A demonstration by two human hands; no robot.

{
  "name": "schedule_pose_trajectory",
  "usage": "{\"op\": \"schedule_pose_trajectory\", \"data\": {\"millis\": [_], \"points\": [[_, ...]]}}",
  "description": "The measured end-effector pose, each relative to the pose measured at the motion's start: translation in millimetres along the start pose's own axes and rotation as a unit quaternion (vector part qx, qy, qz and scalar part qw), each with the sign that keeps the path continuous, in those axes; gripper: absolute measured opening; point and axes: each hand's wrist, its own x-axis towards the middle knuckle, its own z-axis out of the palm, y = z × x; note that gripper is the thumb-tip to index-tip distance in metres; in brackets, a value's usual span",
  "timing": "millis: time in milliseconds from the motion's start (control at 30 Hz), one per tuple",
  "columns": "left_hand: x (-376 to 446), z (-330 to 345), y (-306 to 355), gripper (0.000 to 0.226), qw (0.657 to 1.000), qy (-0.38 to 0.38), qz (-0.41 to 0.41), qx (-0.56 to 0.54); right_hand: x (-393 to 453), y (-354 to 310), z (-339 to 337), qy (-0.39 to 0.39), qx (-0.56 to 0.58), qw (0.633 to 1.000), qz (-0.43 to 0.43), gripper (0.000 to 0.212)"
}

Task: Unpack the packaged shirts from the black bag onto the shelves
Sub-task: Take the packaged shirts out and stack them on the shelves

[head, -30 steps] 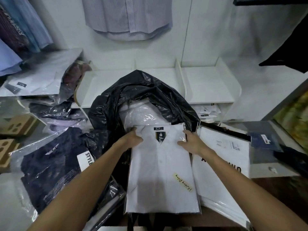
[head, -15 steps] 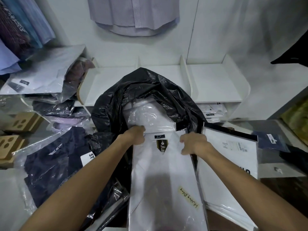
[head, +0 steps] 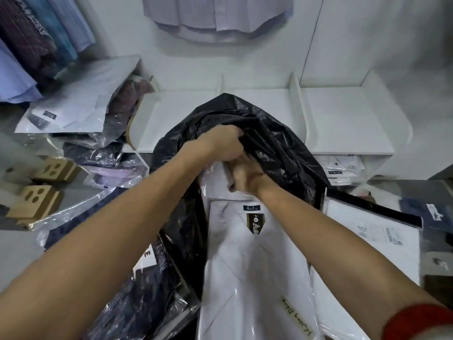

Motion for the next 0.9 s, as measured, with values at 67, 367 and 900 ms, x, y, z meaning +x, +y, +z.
{"op": "schedule_pose_trajectory", "data": {"millis": [67,367,900], "points": [[6,-18,0,0.039,1.0,-0.017,-0.012,-0.01,17,-2,-7,-0.024,-0.023,0.999,0.008,0.129],[19,-41,-7,0.045,0.997,-0.069,-0.02,-0.022,37,-21,-10,-0.058,-0.131,0.99,-0.012,0.131],[-4,-33,-11,0.06,0.996,-0.044,-0.008,-0.071,-23,-49,-31,0.044,-0.137,0.987,-0.065,0.035]]}}
